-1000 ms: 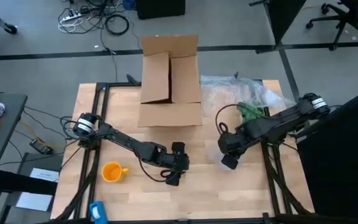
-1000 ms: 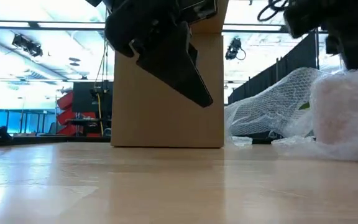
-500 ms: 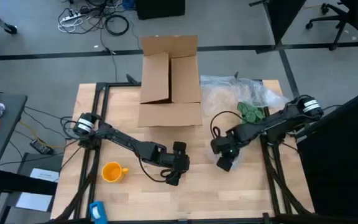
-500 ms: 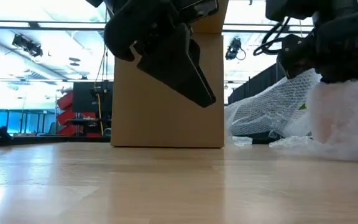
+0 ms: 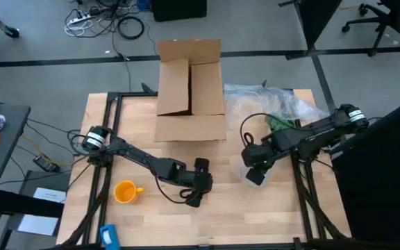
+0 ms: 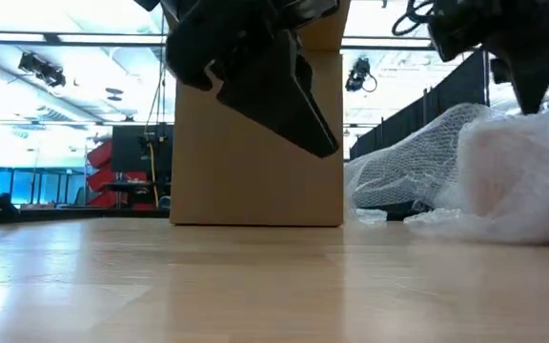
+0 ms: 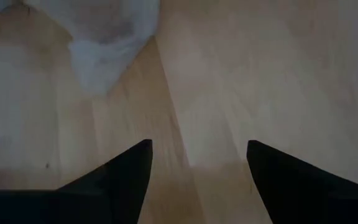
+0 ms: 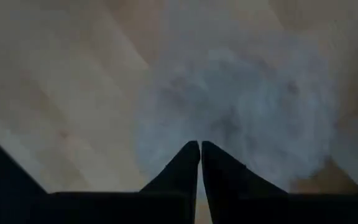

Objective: Wrap mug
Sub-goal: Wrap the orange cup with the bubble wrap

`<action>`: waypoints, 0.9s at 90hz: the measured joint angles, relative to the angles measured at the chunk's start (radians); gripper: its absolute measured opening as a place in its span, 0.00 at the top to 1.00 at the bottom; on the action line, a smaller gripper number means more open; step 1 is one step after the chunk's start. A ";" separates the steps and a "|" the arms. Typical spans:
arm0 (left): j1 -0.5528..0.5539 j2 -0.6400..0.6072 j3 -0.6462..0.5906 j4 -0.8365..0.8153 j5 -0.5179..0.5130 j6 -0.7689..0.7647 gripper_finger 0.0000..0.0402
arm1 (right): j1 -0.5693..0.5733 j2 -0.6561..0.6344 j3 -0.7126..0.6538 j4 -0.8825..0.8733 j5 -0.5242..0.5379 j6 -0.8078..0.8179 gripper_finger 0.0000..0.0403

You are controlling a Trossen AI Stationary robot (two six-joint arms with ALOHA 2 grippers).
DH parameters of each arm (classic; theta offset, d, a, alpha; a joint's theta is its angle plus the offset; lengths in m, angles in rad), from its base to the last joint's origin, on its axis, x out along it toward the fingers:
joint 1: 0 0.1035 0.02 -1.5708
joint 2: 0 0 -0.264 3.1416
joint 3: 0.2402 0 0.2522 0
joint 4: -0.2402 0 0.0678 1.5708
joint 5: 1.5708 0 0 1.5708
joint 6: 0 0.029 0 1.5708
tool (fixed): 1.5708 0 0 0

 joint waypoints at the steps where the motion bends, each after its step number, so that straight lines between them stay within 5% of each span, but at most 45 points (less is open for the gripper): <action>1: 0.000 0.000 0.000 0.003 0.000 0.000 0.38 | 0.002 0.000 -0.005 0.003 0.001 0.004 1.00; 36: 0.000 0.000 0.000 0.046 0.001 0.047 0.38 | -0.038 -0.011 -0.312 0.359 0.042 0.059 1.00; 53: 0.011 0.002 0.000 0.106 0.000 0.055 0.38 | -0.056 -0.012 -0.344 0.417 0.063 0.002 1.00; 66: 0.060 0.069 0.001 0.295 -0.091 0.055 0.38 | -0.054 -0.008 -0.337 0.423 0.066 -0.018 1.00; 81: 0.151 0.186 -0.001 0.494 -0.057 0.072 0.38 | -0.025 -0.006 -0.337 0.454 0.027 -0.024 1.00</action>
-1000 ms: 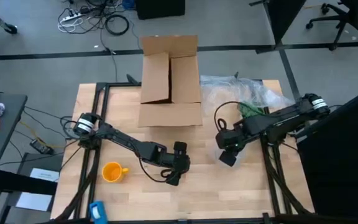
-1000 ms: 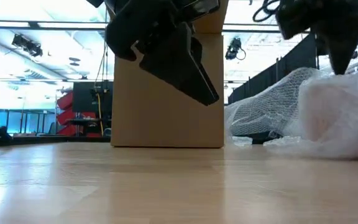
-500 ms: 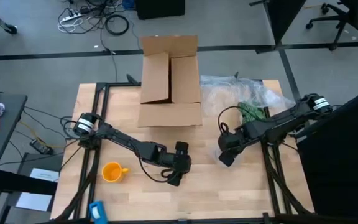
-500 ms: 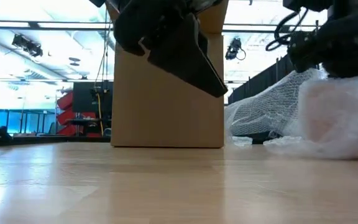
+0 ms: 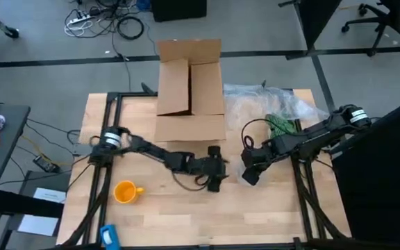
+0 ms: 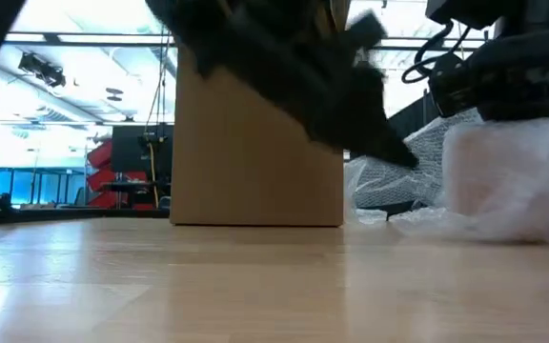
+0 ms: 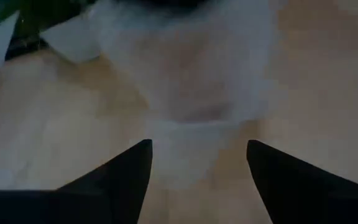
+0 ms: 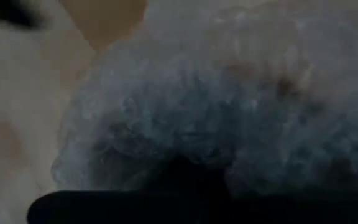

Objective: Wrap mug
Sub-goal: Wrap the orange cup with the bubble wrap

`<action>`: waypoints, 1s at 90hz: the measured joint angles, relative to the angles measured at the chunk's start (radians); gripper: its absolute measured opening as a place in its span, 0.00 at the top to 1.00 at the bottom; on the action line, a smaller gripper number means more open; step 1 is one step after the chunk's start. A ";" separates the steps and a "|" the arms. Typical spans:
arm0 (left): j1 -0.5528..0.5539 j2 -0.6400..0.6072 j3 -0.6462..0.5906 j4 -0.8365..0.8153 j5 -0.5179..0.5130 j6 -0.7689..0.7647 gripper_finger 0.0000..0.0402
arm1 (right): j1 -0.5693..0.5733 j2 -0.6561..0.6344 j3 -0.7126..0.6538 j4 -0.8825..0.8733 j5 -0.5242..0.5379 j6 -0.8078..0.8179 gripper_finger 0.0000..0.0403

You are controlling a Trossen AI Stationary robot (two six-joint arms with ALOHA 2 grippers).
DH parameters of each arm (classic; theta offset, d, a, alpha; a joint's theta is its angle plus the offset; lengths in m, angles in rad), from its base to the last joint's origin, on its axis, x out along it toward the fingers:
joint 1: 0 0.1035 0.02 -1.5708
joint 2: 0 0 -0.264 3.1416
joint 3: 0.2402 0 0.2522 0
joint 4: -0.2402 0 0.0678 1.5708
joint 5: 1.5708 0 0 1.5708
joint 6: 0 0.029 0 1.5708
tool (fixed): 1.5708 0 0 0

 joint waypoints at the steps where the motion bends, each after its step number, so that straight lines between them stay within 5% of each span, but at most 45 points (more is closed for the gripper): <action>1: 0.003 0.005 0.000 0.009 0.001 -0.001 0.38 | 0.004 0.000 0.000 0.001 -0.001 0.000 1.00; 25: 0.015 0.104 0.013 0.245 0.126 -0.009 0.38 | 0.068 0.013 0.095 0.045 -0.020 0.012 1.00; 64: -0.004 0.241 0.189 0.119 0.179 -0.046 0.38 | 0.035 0.240 0.158 -0.072 -0.031 -0.122 1.00; 90: -0.007 0.242 0.191 0.084 0.186 -0.040 0.38 | 0.107 0.156 0.391 -0.437 0.051 -0.042 1.00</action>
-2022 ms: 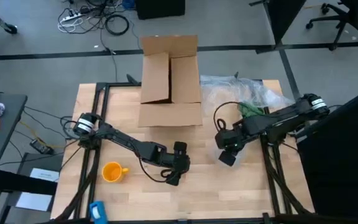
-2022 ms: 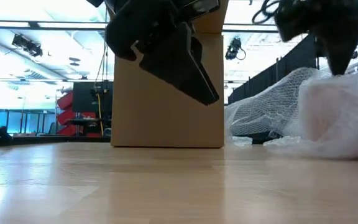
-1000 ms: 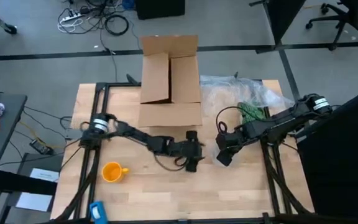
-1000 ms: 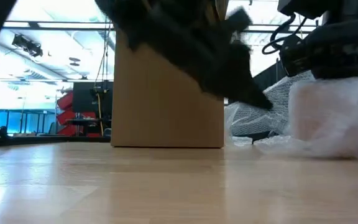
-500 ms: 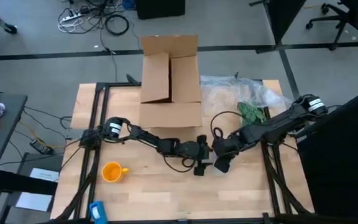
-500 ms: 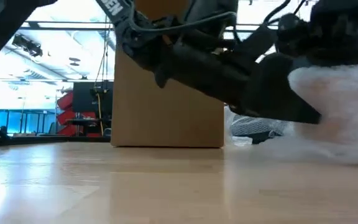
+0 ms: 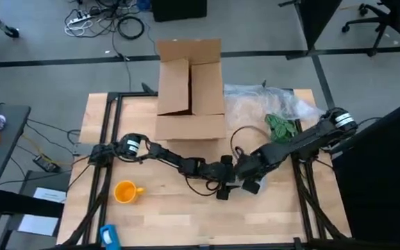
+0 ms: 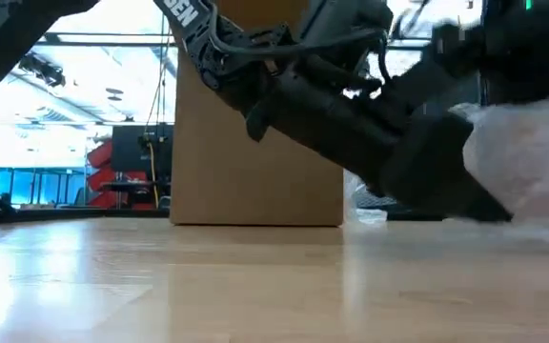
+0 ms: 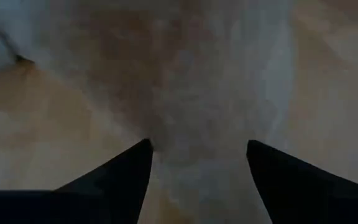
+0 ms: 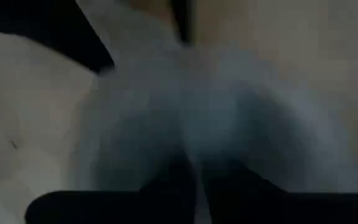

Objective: Wrap mug
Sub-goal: Wrap the orange cup with the bubble wrap

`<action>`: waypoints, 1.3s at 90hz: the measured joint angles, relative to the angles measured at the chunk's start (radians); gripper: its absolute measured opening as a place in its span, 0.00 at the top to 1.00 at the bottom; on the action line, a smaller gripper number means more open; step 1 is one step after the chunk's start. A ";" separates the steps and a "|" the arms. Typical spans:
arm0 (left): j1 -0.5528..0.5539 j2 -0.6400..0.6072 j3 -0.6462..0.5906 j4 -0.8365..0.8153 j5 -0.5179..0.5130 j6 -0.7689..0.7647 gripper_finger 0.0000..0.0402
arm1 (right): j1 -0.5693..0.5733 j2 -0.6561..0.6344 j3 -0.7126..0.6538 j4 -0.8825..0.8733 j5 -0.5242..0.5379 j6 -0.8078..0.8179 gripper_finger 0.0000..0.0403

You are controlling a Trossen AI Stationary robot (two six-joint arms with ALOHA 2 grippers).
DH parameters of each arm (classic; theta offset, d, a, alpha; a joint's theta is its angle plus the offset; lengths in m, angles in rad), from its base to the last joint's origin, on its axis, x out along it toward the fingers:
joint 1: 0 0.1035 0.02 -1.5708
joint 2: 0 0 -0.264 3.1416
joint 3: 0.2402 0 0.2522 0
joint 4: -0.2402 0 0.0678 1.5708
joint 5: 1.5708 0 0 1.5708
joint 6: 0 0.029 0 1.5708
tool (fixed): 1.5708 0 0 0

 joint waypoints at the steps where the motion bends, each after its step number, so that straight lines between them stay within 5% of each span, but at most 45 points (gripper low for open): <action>1: 0.000 0.000 0.000 -0.002 0.000 0.000 0.38 | 0.004 -0.003 0.009 -0.012 0.004 0.007 1.00; 14: -0.001 0.001 -0.001 -0.008 -0.003 0.000 0.38 | 0.042 -0.031 0.100 -0.118 0.075 0.062 1.00; 29: -0.001 0.000 -0.001 -0.012 -0.007 0.000 0.38 | 0.054 -0.030 0.090 -0.049 0.200 0.055 1.00; 46: 0.000 -0.017 0.000 -0.059 -0.011 0.021 0.38 | 0.032 0.015 -0.048 0.143 0.113 0.020 1.00; 74: 0.000 -0.175 0.000 -0.489 -0.100 0.103 0.38 | 0.031 0.078 -0.206 0.318 0.019 0.030 1.00; 90: -0.001 -0.195 0.000 -0.653 -0.148 0.075 0.38 | 0.032 0.038 -0.150 0.251 0.003 0.029 1.00; 117: -0.001 -0.197 0.000 -0.678 -0.156 0.049 0.38 | 0.034 -0.020 0.026 -0.023 -0.015 0.080 1.00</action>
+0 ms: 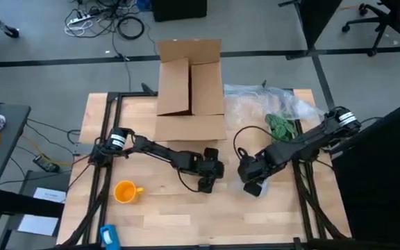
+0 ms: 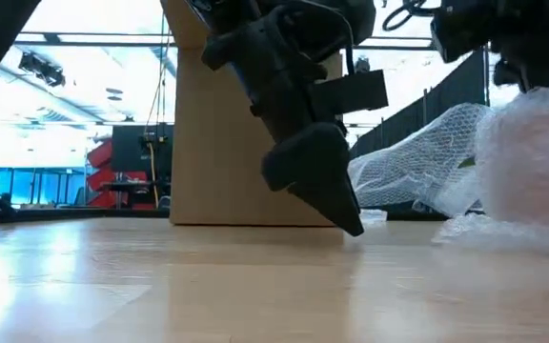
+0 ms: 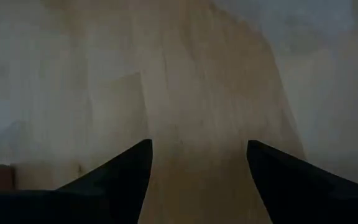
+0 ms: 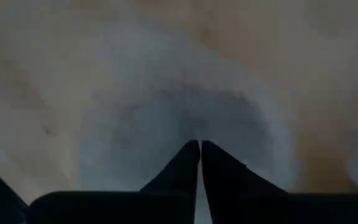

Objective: Wrap mug
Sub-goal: Wrap the orange cup with the bubble wrap

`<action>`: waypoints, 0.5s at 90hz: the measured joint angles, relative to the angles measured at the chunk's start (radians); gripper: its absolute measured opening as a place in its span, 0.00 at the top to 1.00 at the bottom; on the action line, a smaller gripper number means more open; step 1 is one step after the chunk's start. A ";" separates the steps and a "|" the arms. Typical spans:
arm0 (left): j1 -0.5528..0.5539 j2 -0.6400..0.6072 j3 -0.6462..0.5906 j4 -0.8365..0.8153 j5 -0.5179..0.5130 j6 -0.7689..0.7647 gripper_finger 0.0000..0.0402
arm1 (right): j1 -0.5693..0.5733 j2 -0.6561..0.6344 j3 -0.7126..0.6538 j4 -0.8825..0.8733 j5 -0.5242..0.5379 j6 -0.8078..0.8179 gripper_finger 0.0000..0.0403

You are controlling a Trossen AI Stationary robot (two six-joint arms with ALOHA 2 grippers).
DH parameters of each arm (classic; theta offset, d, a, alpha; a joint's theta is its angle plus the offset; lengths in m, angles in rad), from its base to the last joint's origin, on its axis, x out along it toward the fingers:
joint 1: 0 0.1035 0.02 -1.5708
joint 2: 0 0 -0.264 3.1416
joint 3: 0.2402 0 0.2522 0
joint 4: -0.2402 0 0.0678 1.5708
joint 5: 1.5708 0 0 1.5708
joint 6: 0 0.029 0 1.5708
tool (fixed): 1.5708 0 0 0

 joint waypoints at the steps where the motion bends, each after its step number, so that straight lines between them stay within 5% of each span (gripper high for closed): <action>1: 0.000 0.000 0.000 0.000 0.000 0.000 0.38 | 0.000 0.000 0.005 -0.002 0.002 0.000 1.00; 21: 0.000 0.000 0.000 0.001 0.000 -0.003 0.38 | 0.005 0.001 0.000 0.086 0.046 0.000 1.00; 45: 0.000 0.000 0.000 0.007 0.005 -0.008 0.38 | 0.005 0.059 -0.189 0.359 0.000 -0.001 1.00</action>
